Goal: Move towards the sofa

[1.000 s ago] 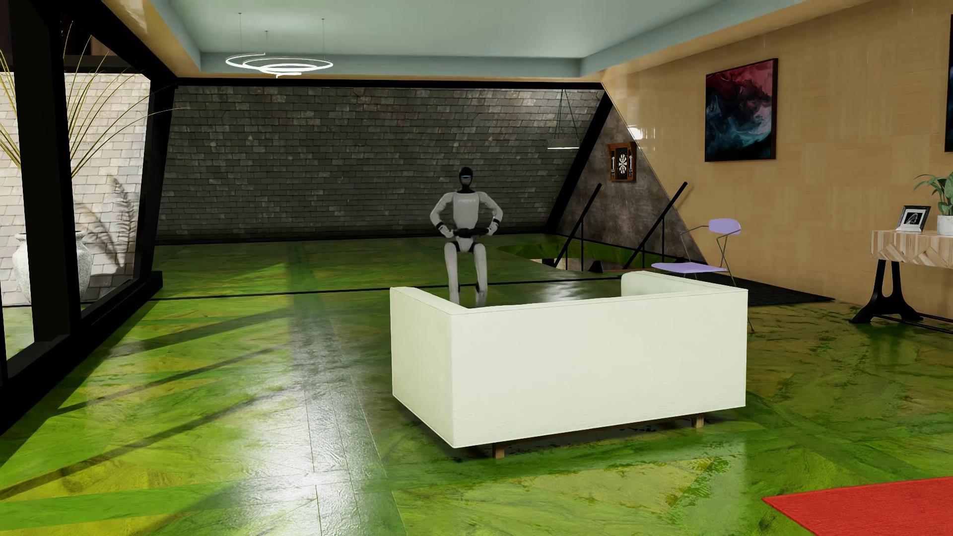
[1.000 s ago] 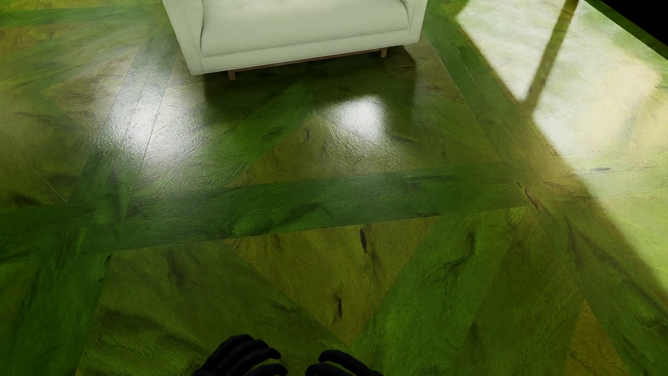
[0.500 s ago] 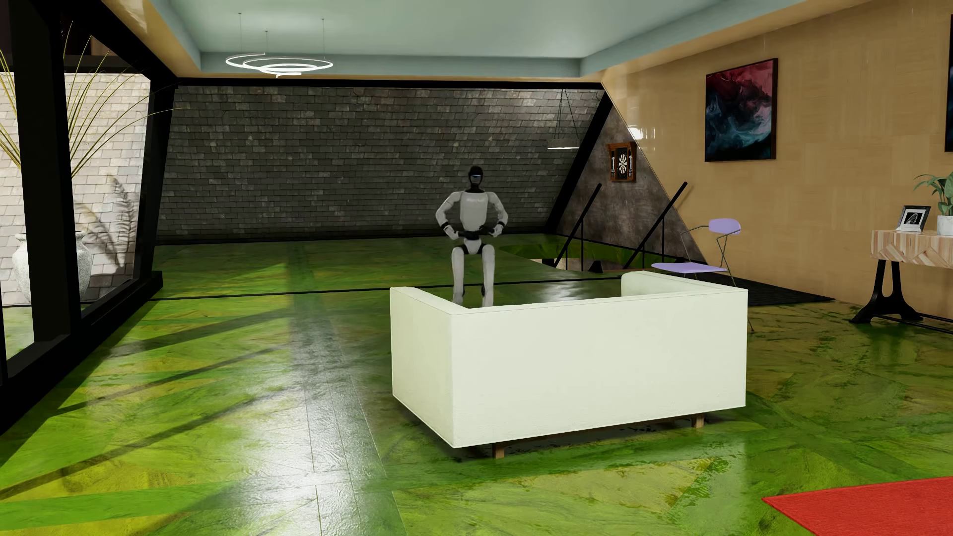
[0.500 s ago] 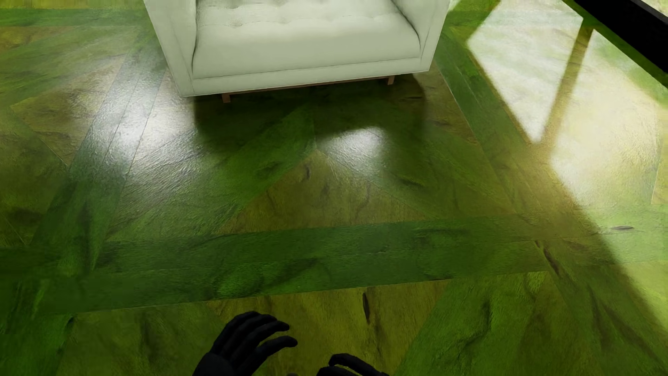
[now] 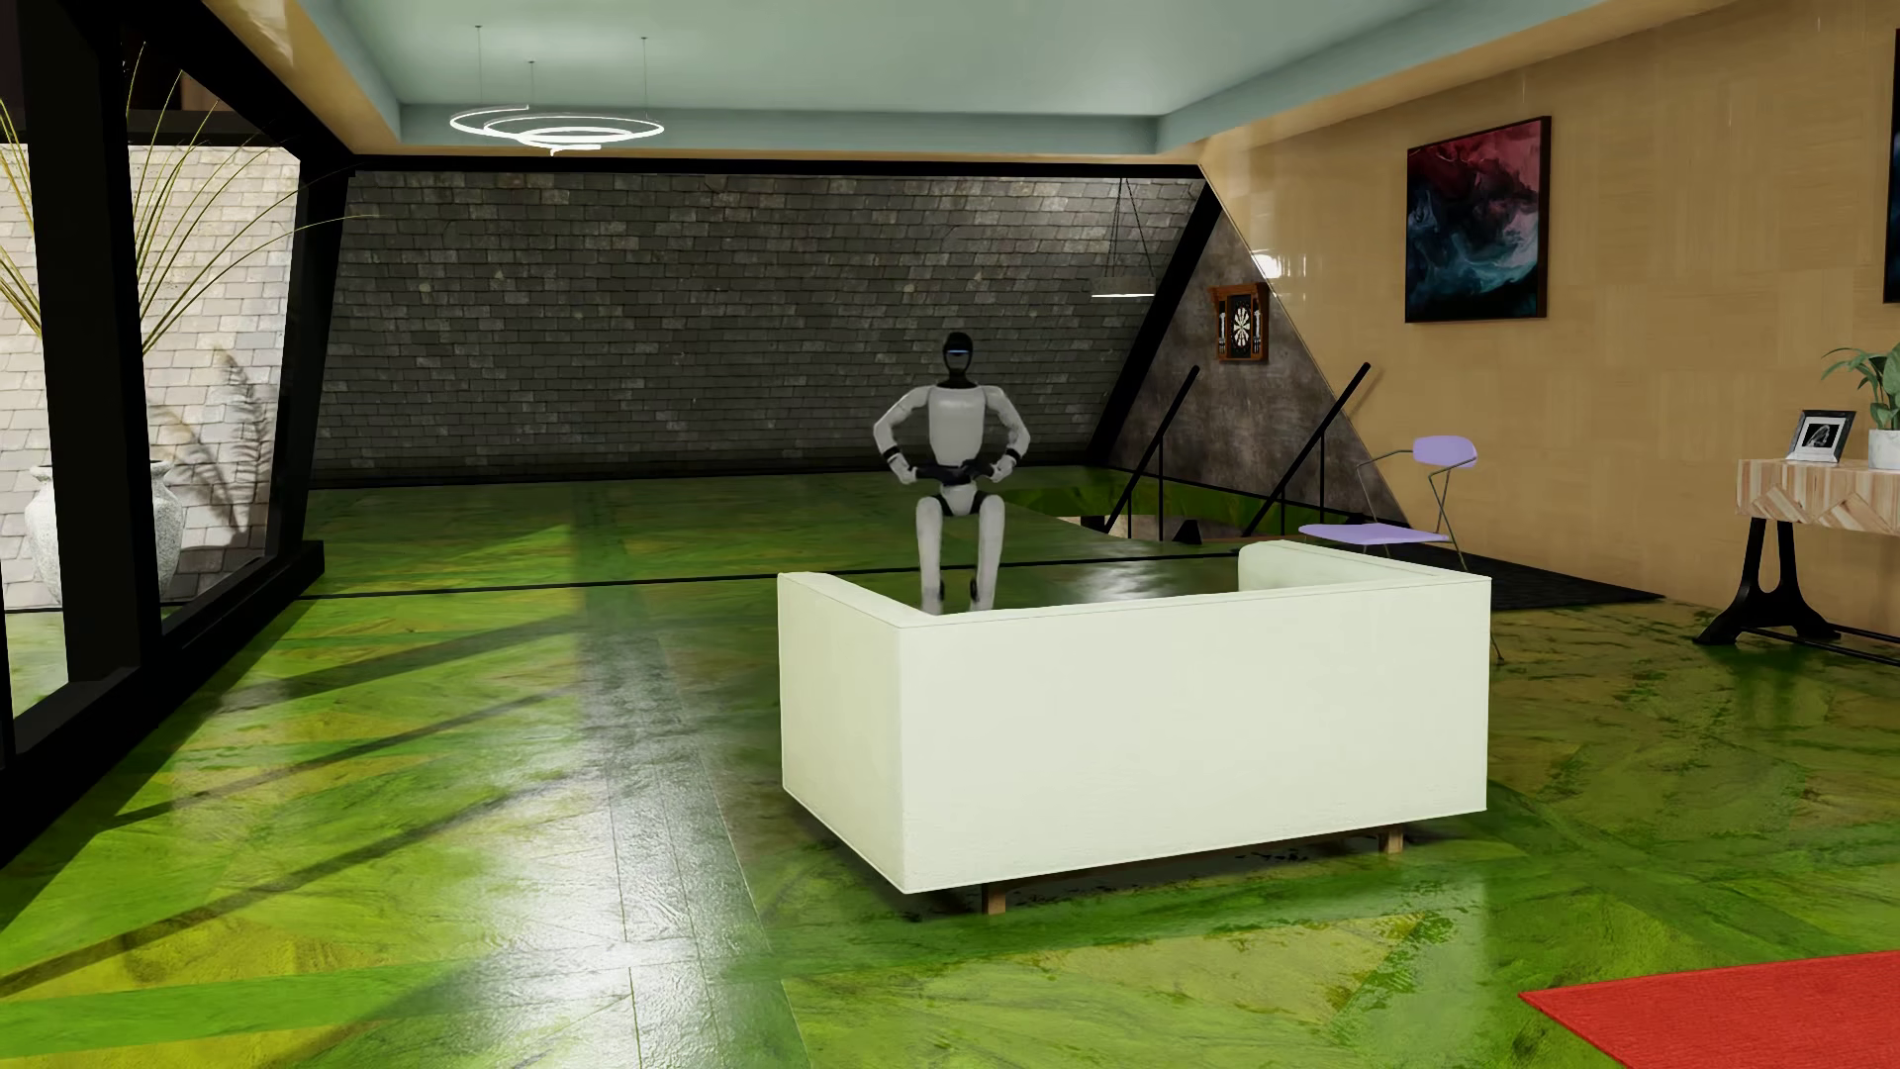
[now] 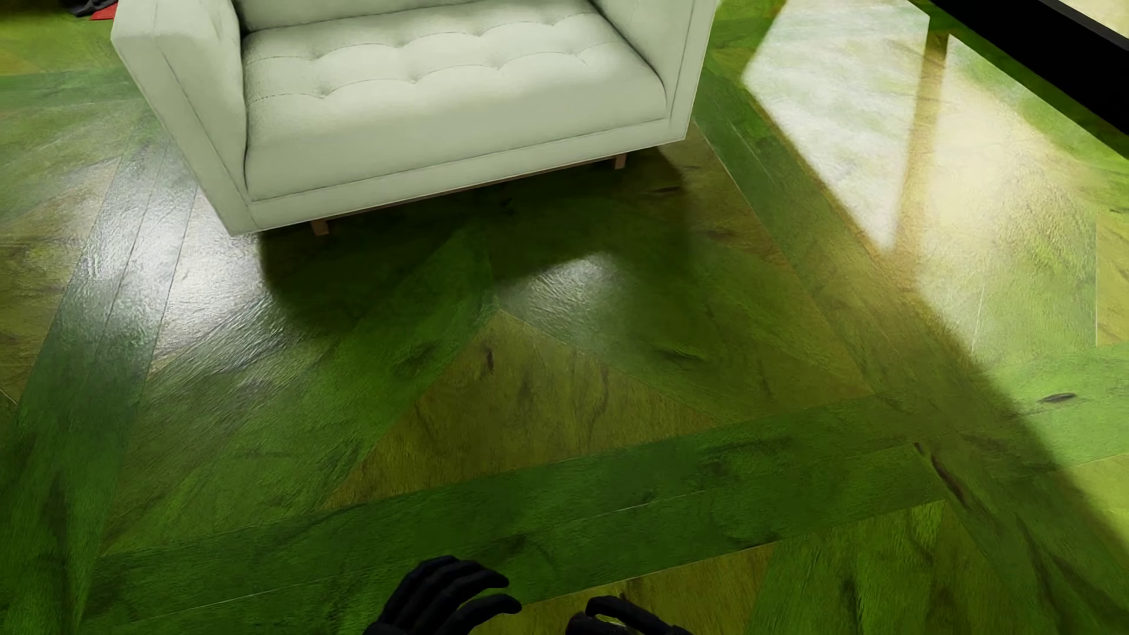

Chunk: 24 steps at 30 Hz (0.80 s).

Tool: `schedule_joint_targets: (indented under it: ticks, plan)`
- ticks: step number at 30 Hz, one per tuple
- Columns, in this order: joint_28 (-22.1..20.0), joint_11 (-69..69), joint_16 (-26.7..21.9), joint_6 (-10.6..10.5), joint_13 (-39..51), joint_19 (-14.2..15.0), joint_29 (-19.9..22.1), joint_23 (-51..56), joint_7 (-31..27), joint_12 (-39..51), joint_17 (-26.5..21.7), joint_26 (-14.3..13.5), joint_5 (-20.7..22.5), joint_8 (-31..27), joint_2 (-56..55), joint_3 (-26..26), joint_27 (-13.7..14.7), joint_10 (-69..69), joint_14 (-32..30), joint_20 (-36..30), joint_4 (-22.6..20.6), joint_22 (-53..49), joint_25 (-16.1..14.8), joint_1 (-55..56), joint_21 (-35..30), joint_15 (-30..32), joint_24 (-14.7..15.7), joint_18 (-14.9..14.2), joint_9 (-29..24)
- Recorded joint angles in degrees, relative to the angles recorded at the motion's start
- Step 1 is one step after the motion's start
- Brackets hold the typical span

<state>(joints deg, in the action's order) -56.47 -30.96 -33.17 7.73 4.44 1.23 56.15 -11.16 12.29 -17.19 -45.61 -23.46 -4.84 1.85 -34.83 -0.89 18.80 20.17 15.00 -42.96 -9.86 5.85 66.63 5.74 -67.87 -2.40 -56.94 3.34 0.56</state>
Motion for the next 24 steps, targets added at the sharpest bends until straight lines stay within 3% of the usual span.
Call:
schedule_joint_targets:
  ticks: [2, 4, 6, 7, 10, 13, 15, 16, 17, 19, 21, 23, 24]
  plan:
    - [0.0, 14.0, -0.7, -0.6, -1.0, 0.8, -0.3, 0.0, -1.0, 0.5, 0.6, 0.4, 3.1, -1.0, 0.8, -0.5, -0.1, -2.2, 0.3, -0.9, -0.4, -0.2, 0.2, -3.2, 1.4, 3.7, 0.8, -0.1, 0.1]
    - [0.0, 20.1, -1.3, -1.3, -1.6, 3.8, -1.3, -0.7, -2.3, 0.4, 1.9, 0.4, 5.5, -3.2, 1.8, -0.8, 0.7, -3.6, 0.8, -1.1, -0.7, -0.2, 1.1, -6.7, 3.8, 4.6, 1.3, -0.3, 0.3]
    - [0.0, 17.2, -1.3, -2.3, -2.2, -2.5, -1.9, -0.4, -3.9, 0.3, 2.7, 0.4, 7.8, -6.2, 2.7, -1.0, 1.7, -3.7, 0.2, -0.7, -0.4, 0.4, 2.8, -10.2, 6.3, 10.9, 2.2, -0.6, 0.5]
    - [0.0, 16.5, -0.7, -3.0, -2.0, -3.0, -0.6, -0.2, -4.5, -0.2, 3.4, 0.4, 7.8, -5.0, 4.0, -1.1, 2.3, -2.9, -1.0, 0.2, 0.3, 1.0, 4.2, -11.4, 7.3, 12.9, 2.8, -1.3, 0.8]
    - [0.0, 14.7, 0.2, -5.8, -1.3, -5.2, 0.3, 1.5, -7.1, -2.3, 5.9, 0.0, 9.3, -1.9, 8.3, -1.8, 3.8, 4.3, -11.2, 3.0, 3.9, 3.3, 6.3, -11.4, 9.6, 8.7, 2.5, -5.9, 1.4]
    - [0.0, 10.4, -5.0, -8.0, -2.0, -6.4, 0.1, -0.9, -11.4, -0.4, 6.4, -0.5, 10.4, 2.4, 10.9, -2.3, 3.9, 26.5, -25.3, 0.3, 7.4, 3.6, 6.3, -2.1, 8.6, 2.4, -0.4, -17.3, 1.0]
    - [0.0, 8.5, -6.9, -9.5, -1.9, -6.7, 0.3, -0.3, -7.6, 1.4, 7.7, -0.5, 11.0, 5.8, 12.9, -3.0, 4.4, 42.3, -36.4, -1.4, 13.6, 3.3, 4.6, 7.0, 7.7, -1.3, -0.7, -17.5, 0.3]
    - [0.0, 8.2, -6.9, -10.3, -1.5, -6.8, 0.3, 0.5, -9.1, 1.8, 8.2, -0.4, 11.7, 6.8, 14.2, -2.9, 4.7, 47.5, -34.3, -1.5, 15.3, 3.0, 3.9, 11.2, 7.2, -2.7, -0.1, -17.6, 0.0]
    - [0.0, 7.7, -6.8, -11.0, -0.8, -6.8, 0.3, 1.0, -10.8, 1.7, 8.4, -0.2, 12.4, 7.5, 15.5, -2.5, 4.8, 50.2, -27.0, -1.1, 17.1, 2.4, 3.5, 14.9, 6.5, -4.2, 0.0, -18.0, -0.2]
    - [0.0, 6.3, -7.7, -11.9, -1.6, -6.7, 0.3, 0.9, -10.3, 2.5, 7.9, 0.3, 13.5, 7.8, 18.1, -1.5, 4.3, 48.9, -14.7, -0.6, 20.8, 1.5, 3.9, 20.9, 4.5, -7.4, -0.5, -12.0, -0.4]
    - [0.0, 5.8, -7.7, -12.1, -1.4, -6.5, 0.3, -0.8, -9.5, 1.8, 7.2, 0.8, 13.9, 7.0, 20.7, -0.1, 3.8, 39.3, -6.5, 0.3, 21.4, 0.2, 2.3, 25.0, 2.1, -9.9, -2.2, -7.8, -0.6]
    - [0.0, 7.2, -6.8, -11.8, -1.1, -6.3, 0.3, -1.3, -6.7, 1.2, 7.1, 0.7, 13.9, 6.0, 23.5, 1.0, 3.3, 24.9, -5.5, 1.3, 21.4, -0.8, 1.4, 27.5, 1.0, -11.3, -2.8, -6.1, -0.6]
    - [0.0, 8.3, -6.4, -11.5, -0.9, -6.1, 0.3, -1.1, -5.3, 0.9, 7.2, 0.6, 13.8, 5.4, 24.9, 1.3, 3.2, 16.6, -8.0, 1.7, 20.8, -0.9, 1.2, 28.1, 0.8, -11.7, -2.8, -5.9, -0.5]
